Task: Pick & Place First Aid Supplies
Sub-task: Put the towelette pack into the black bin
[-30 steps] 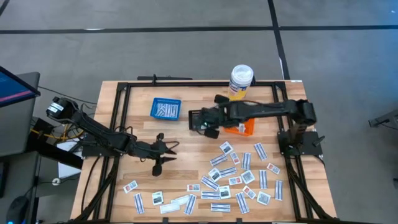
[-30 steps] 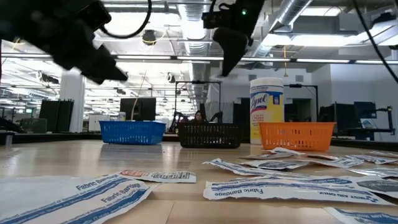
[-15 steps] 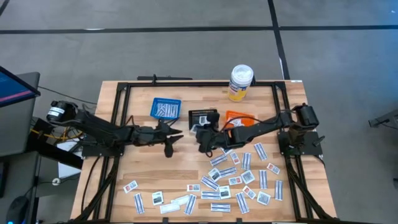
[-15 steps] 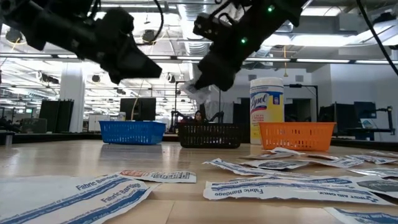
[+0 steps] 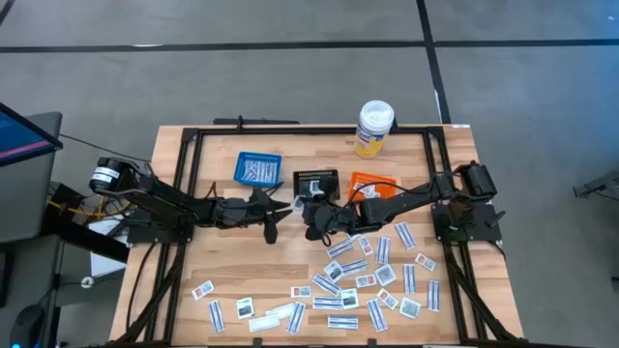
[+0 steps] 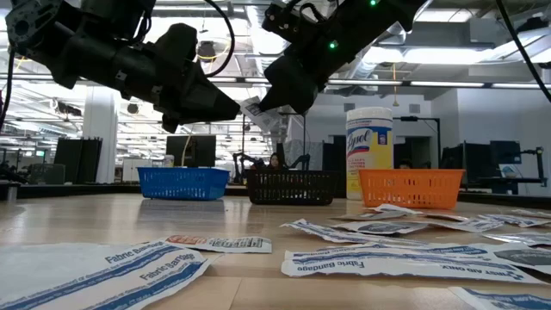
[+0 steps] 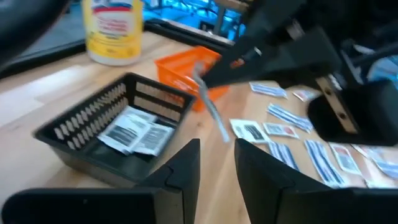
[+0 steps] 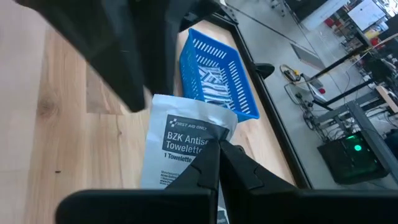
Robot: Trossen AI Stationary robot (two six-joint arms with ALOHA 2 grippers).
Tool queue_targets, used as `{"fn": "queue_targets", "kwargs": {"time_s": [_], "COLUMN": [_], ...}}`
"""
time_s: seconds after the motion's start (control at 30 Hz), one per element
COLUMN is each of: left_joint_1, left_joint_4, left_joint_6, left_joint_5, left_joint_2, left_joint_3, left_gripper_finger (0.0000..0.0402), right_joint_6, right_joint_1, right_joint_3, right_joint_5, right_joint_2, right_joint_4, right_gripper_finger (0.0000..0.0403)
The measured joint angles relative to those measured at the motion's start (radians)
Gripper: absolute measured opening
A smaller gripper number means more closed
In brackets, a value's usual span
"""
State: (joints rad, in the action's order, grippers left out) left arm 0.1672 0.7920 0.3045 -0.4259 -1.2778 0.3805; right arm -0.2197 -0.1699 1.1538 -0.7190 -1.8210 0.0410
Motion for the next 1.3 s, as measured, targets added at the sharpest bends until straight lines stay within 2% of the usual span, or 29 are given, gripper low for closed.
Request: {"fn": "queue_targets", "kwargs": {"time_s": [0.13,0.3,0.6,0.77,0.9,1.03,1.3], "left_joint_1": [-0.029,-0.050,-0.087,-0.117,-0.122,-0.109,-0.070], "left_joint_4": [0.033,0.041,0.046,0.050,0.051,0.048,0.055], "left_joint_6": [0.001,0.023,0.015,-0.036,-0.046,-0.087,-0.091], "left_joint_5": [-0.001,0.063,0.088,0.182,0.198,0.197,0.201], "left_joint_2": [0.000,0.000,-0.050,-0.075,-0.078,-0.078,-0.078], "left_joint_3": [0.000,0.000,0.000,0.000,0.000,-0.001,-0.001], "left_gripper_finger": [0.0100,0.0100,0.0098,0.0055,0.0008,0.0008,0.0006], "right_joint_6": [0.001,0.026,0.027,0.105,0.132,0.120,0.132], "right_joint_1": [0.000,0.000,0.001,0.002,0.009,0.009,0.006], "right_joint_3": [0.000,0.000,0.000,0.000,0.000,0.000,0.000], "right_joint_5": [0.000,0.012,0.015,0.093,0.151,0.167,0.173], "right_joint_2": [0.000,0.000,0.000,0.000,0.000,0.000,0.000], "right_joint_4": [-0.002,-0.002,-0.002,-0.002,-0.003,-0.006,-0.007], "right_gripper_finger": [0.0001,0.0001,0.0001,0.0001,0.0002,0.0021,0.0095]}}
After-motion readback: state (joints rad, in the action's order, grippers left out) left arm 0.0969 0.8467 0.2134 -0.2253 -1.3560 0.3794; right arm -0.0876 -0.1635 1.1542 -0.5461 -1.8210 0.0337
